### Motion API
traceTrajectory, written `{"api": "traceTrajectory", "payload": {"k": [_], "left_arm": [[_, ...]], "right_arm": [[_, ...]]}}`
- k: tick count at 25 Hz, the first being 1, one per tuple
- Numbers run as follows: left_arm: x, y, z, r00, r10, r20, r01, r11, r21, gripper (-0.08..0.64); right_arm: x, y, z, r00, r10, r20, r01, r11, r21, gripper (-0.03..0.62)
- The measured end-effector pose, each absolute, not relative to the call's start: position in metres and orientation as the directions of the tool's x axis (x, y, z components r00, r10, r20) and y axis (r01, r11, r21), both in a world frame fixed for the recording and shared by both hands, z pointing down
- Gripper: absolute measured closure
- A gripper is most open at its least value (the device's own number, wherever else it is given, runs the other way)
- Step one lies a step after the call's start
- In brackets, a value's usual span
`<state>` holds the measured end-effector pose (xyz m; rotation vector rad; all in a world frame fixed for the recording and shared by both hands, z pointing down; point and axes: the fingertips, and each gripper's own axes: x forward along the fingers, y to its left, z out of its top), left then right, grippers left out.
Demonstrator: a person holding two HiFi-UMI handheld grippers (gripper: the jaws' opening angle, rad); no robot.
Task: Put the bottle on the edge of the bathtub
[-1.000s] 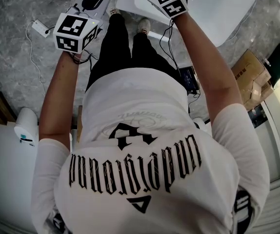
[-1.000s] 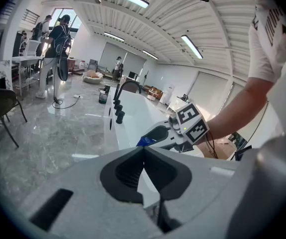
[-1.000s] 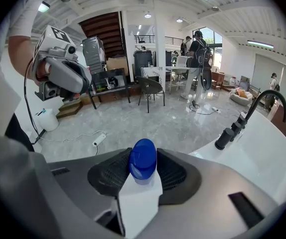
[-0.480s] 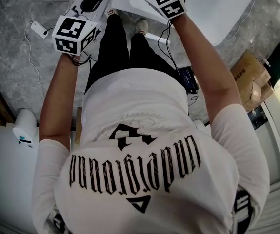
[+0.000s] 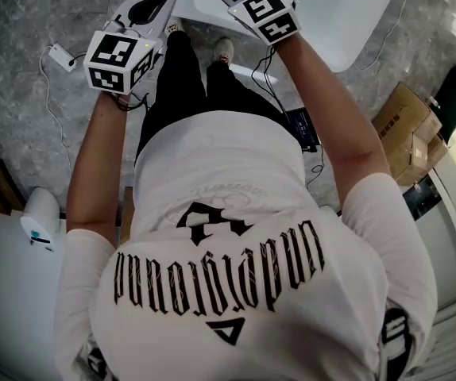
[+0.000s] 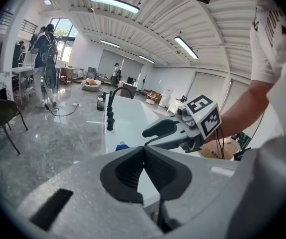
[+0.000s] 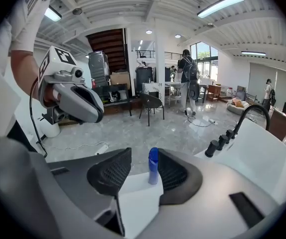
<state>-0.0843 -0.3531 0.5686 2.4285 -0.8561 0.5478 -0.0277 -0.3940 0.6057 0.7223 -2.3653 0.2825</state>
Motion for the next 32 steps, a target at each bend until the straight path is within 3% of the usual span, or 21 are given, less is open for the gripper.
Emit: {"api": "traceTrajectory", "payload": {"k": [3,15,32], "left_arm": [[-0.073,-0.346,0.556,0.720,-0.479,0.502,-0.667,-0.679,0.308,0.545],[-0.044,-0.294,0.494,0.703,-0.558,0.440,-0.694,-0.672,0.258,0.545],[-0.021,-0.238,0.389,0.664,-0.674,0.324,-0.737,-0.662,0.134,0.546]], "right_arm": [[-0.020,-0.380,0.587,-0.662,-0.437,0.609,-0.559,0.829,-0.012,0.426],[0.012,-0.315,0.511,-0.736,-0.441,0.513,-0.523,0.852,-0.019,0.534],[0.059,-0.250,0.398,-0.801,-0.458,0.386,-0.479,0.877,0.048,0.572]]}}
